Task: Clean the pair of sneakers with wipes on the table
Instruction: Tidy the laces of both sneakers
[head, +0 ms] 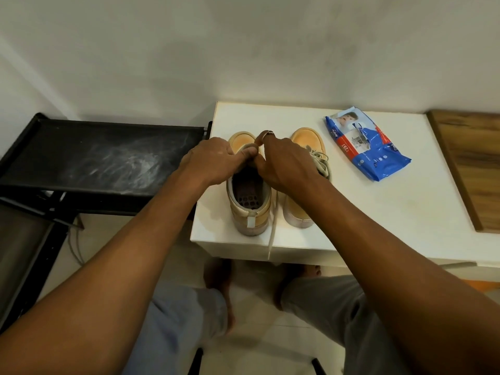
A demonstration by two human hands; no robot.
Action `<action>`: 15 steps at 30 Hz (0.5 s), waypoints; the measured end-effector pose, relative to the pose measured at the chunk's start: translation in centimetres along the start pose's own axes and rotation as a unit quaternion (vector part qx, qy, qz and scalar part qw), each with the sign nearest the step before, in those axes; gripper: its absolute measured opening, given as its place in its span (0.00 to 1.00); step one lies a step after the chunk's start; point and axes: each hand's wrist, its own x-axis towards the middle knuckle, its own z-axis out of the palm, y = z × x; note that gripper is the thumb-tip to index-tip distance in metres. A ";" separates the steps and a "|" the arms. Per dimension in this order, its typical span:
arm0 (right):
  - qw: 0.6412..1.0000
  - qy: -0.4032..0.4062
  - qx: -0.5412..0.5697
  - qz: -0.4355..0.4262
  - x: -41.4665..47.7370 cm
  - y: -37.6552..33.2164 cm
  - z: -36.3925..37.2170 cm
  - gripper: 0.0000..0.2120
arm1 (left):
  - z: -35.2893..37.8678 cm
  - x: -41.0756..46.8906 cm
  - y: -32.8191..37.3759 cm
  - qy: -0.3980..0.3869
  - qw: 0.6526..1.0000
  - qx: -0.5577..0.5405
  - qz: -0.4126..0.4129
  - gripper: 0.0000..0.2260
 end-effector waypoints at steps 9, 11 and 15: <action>0.989 -0.139 -0.016 -0.054 0.0 0.7 -2.5 0.33 | -2.4 -1.1 -0.3 -0.101 0.992 0.068 -0.017 0.33; 0.989 -0.136 0.028 -0.047 -0.1 0.7 -3.2 0.31 | -2.8 -1.3 -0.4 -0.109 0.991 0.071 -0.023 0.33; 0.985 -0.116 0.120 -0.033 -0.1 0.4 -4.0 0.24 | -3.7 -1.8 -0.6 -0.115 0.990 0.074 -0.026 0.28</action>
